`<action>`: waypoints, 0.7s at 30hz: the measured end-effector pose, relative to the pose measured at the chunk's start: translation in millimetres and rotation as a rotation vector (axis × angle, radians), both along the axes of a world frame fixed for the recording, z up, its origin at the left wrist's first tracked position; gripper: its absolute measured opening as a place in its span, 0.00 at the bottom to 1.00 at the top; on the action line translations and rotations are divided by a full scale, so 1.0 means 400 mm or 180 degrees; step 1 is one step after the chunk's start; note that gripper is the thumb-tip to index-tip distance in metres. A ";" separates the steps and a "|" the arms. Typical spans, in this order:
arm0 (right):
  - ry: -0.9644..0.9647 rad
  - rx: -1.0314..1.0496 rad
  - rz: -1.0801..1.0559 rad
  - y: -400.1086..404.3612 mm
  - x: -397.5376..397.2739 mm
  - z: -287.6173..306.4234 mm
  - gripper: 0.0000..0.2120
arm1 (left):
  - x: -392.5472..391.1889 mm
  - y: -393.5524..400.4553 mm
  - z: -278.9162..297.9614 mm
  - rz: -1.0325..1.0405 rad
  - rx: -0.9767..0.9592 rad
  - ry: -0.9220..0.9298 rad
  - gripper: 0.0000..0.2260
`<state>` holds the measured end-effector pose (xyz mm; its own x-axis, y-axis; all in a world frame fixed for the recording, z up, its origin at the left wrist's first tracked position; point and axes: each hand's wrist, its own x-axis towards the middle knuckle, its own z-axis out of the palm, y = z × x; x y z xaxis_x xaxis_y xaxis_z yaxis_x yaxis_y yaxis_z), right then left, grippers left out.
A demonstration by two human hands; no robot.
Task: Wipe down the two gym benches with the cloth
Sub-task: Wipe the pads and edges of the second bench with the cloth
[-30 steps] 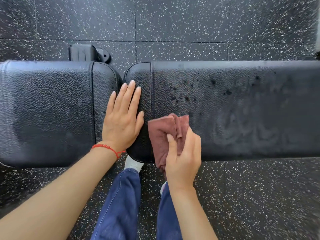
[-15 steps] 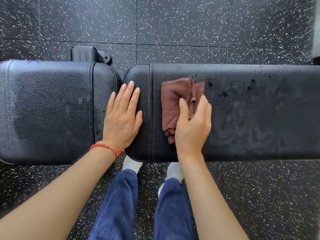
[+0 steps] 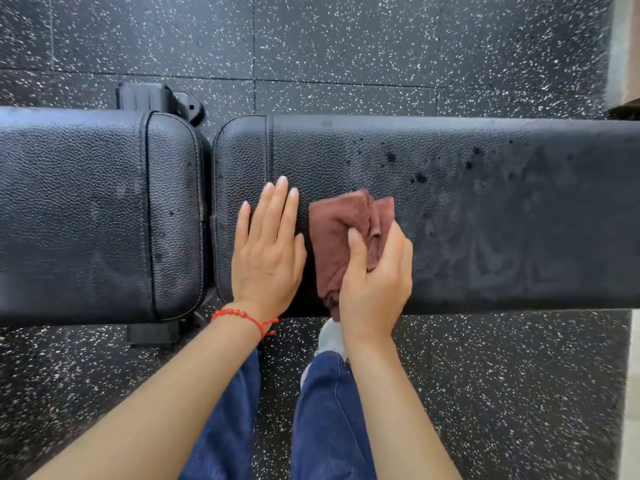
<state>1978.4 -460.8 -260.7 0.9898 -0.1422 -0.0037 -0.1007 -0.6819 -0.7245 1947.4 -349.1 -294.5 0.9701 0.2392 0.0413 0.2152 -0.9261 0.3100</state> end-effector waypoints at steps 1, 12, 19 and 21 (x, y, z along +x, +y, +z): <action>-0.0075 0.0042 -0.0048 0.007 0.034 0.001 0.24 | -0.001 -0.001 -0.003 -0.0010 0.0052 0.0024 0.23; -0.0299 -0.0016 0.0207 -0.005 0.234 -0.023 0.23 | -0.003 -0.004 -0.003 0.0030 0.0148 -0.0039 0.22; 0.0050 0.0028 0.0142 -0.115 0.019 0.001 0.23 | -0.002 -0.007 -0.003 0.0045 0.0258 -0.0027 0.23; 0.0175 0.0068 0.0076 -0.142 -0.030 0.002 0.22 | -0.003 -0.008 -0.004 0.0046 0.0287 -0.0016 0.23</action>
